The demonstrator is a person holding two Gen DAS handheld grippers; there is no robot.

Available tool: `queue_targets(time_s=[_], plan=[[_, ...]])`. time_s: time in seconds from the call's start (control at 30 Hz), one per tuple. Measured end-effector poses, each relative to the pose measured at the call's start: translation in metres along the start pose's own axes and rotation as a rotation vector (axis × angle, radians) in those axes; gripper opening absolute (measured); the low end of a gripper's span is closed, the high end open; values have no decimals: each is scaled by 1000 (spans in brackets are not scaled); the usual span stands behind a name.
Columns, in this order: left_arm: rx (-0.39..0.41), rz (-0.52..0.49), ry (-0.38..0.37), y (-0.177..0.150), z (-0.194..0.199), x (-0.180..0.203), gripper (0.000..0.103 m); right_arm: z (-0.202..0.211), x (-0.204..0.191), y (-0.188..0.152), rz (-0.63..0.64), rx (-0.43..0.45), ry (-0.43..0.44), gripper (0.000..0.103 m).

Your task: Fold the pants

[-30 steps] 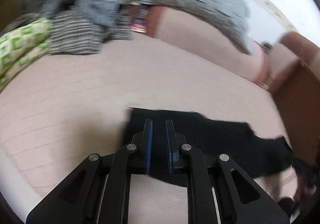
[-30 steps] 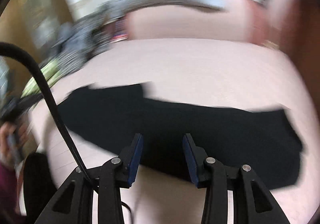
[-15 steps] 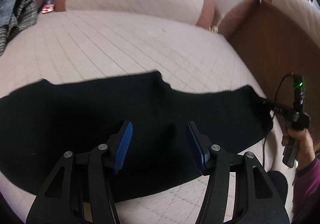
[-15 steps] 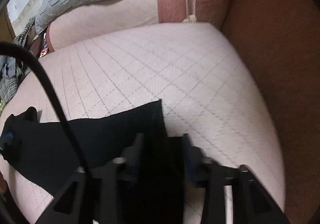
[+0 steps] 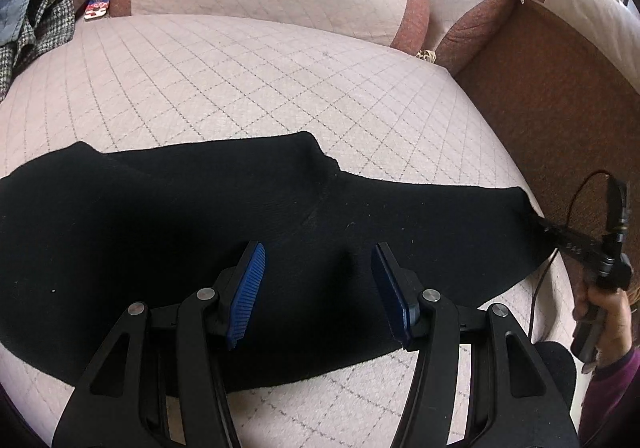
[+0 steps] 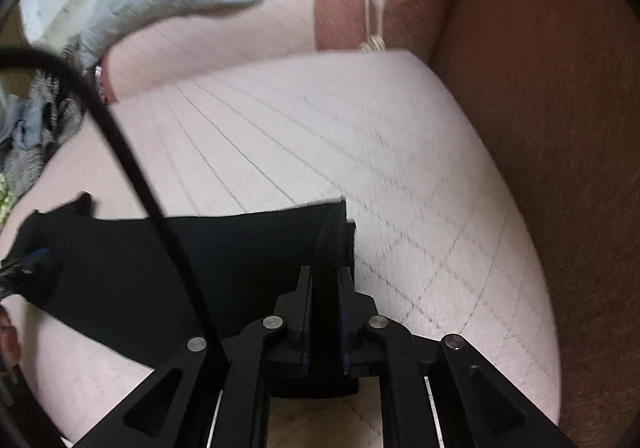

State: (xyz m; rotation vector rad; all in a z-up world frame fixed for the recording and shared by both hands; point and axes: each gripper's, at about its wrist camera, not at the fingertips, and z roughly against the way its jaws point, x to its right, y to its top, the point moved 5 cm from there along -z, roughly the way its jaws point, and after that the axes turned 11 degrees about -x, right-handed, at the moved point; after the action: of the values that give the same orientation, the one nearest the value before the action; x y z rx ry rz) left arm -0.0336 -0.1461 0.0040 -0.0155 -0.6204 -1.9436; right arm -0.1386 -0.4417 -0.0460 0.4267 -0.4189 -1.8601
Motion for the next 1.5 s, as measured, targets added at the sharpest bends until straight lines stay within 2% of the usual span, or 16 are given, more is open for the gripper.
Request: queue_targets(time_s=[0.1,0.17,0.23,0.3,0.37,0.47,0.53,0.7,0.93,1.03,1.07,1.1,1.17,1.33,1.5], plan=[[29,-8,25,-2,2,-1,55,8,0,-2,-17,27,2,10],[45,-1,41,-2,3,-4,55,21,-5,-3,-5,55,-28,11],[62,7,49,-2,6,-6,55,37,-12,-3,6,101,-31,17],[72,11,57,-2,8,-8,55,56,-21,-3,6,158,-17,36],[91,10,71,-2,13,-9,55,68,-28,-3,0,197,-14,45],[117,0,99,-2,18,-11,55,77,-41,-1,-9,219,37,45],[127,-5,110,-2,20,-11,55,74,-56,-1,3,205,97,45],[151,-26,133,-3,24,-10,55,55,-97,-7,53,146,177,45],[160,-43,191,-5,22,-14,55,30,-138,-11,110,74,238,46],[167,-32,209,-4,24,-21,55,26,-146,-12,125,73,247,50],[170,-28,215,-4,26,-23,55,25,-148,-12,128,72,251,54],[175,-18,219,-5,28,-27,55,23,-149,-12,132,70,254,61],[184,12,226,-6,34,-37,55,17,-153,-10,142,60,266,65],[180,104,250,-8,43,-70,55,5,-175,0,191,37,265,65],[185,183,312,-11,53,-102,55,-8,-219,21,259,23,341,65]])
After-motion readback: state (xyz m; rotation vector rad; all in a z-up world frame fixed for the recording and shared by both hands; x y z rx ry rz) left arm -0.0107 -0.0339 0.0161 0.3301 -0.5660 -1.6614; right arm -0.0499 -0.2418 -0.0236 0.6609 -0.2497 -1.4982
